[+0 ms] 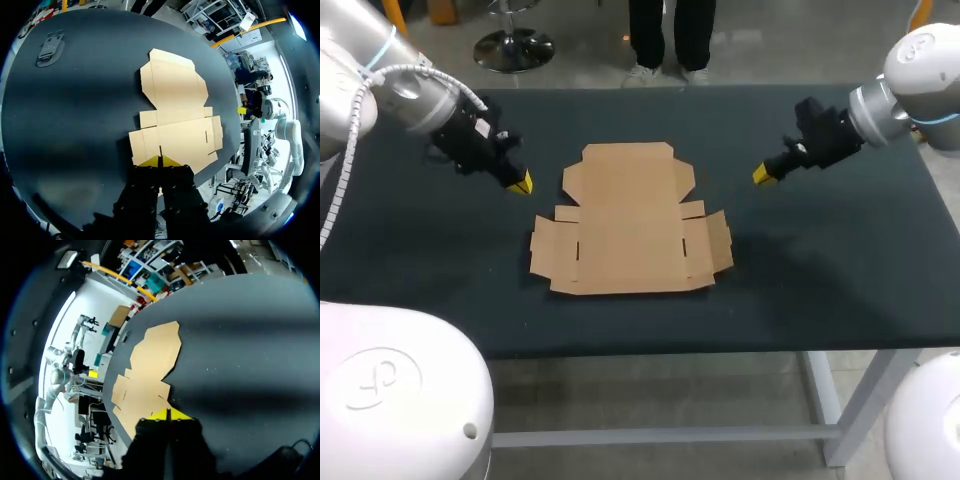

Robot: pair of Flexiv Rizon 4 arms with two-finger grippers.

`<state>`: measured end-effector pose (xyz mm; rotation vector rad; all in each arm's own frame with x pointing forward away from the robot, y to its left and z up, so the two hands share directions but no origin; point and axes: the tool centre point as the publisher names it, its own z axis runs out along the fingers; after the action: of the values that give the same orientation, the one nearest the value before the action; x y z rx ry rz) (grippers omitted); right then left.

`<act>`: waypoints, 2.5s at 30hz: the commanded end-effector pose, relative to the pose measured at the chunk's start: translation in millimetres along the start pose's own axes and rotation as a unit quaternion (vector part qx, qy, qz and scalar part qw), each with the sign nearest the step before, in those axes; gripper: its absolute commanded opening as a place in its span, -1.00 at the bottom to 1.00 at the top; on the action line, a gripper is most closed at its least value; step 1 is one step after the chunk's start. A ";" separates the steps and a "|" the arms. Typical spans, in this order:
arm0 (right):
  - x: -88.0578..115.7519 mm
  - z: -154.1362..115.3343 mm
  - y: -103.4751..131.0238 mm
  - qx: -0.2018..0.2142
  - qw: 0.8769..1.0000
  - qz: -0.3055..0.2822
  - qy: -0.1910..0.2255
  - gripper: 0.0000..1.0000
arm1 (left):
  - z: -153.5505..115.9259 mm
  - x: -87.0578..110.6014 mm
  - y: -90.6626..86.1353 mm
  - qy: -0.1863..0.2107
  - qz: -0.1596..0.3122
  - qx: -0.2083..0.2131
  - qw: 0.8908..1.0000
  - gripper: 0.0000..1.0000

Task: Assemble the packaging by folding the flat box into shape, placing the metal phone stand inside, and closing the box properly

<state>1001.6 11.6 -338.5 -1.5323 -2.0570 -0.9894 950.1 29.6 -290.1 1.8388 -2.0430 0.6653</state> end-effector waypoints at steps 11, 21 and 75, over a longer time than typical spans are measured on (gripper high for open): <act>0.6 0.2 -1.1 -0.001 1.000 0.000 -0.001 -1.00 | 7.1 -1.0 -12.4 -0.005 0.005 -0.018 1.000 -1.00; -0.4 36.5 11.1 0.002 0.999 -0.041 0.015 -1.00 | 20.7 -17.2 -31.2 0.027 0.058 0.007 0.998 -1.00; -5.9 104.3 -3.2 0.019 1.000 0.014 0.013 -1.00 | 74.0 -54.4 -40.4 0.016 0.077 0.048 0.996 -1.00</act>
<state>1010.0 81.8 -407.8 -1.5153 -2.0242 -0.9466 999.3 33.6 -373.5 1.7240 -2.1845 0.8542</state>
